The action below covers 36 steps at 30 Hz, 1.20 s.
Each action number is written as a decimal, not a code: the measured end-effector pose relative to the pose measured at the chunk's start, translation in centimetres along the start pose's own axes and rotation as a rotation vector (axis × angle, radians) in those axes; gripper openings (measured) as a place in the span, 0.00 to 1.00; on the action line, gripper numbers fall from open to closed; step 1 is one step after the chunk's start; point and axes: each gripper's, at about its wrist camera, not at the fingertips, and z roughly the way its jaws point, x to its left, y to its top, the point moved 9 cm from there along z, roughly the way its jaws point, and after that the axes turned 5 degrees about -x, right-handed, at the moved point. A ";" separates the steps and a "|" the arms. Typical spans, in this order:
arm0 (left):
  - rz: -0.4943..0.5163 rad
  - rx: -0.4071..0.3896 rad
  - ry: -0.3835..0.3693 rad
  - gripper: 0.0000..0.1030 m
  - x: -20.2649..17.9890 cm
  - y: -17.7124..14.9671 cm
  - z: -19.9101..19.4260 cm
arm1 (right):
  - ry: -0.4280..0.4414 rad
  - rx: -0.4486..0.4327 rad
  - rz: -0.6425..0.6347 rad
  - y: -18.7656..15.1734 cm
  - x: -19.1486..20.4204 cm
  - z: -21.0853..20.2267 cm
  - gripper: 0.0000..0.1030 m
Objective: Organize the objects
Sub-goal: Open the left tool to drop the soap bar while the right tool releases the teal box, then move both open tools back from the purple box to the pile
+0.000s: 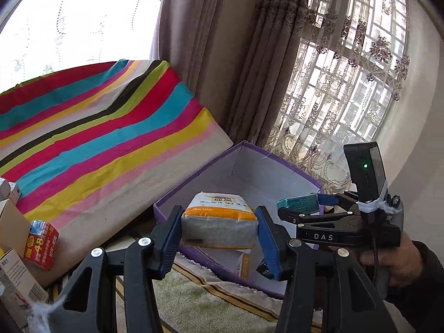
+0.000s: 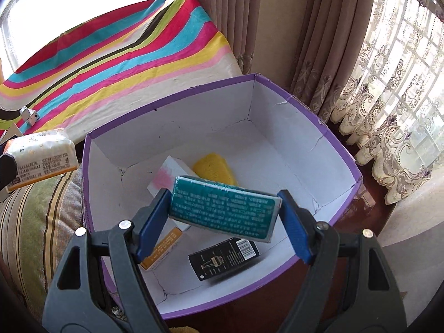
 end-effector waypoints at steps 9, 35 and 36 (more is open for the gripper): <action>-0.029 0.009 -0.007 0.70 0.5 -0.3 0.0 | 0.015 -0.007 0.019 0.2 -0.1 -0.2 0.90; -0.335 -0.095 0.303 0.70 13.6 -8.3 -14.1 | 0.287 0.003 -0.175 -1.7 14.3 -3.5 0.90; -0.350 -0.103 0.318 0.70 14.2 -8.7 -14.8 | 0.290 0.003 -0.186 -1.7 14.8 -3.6 0.90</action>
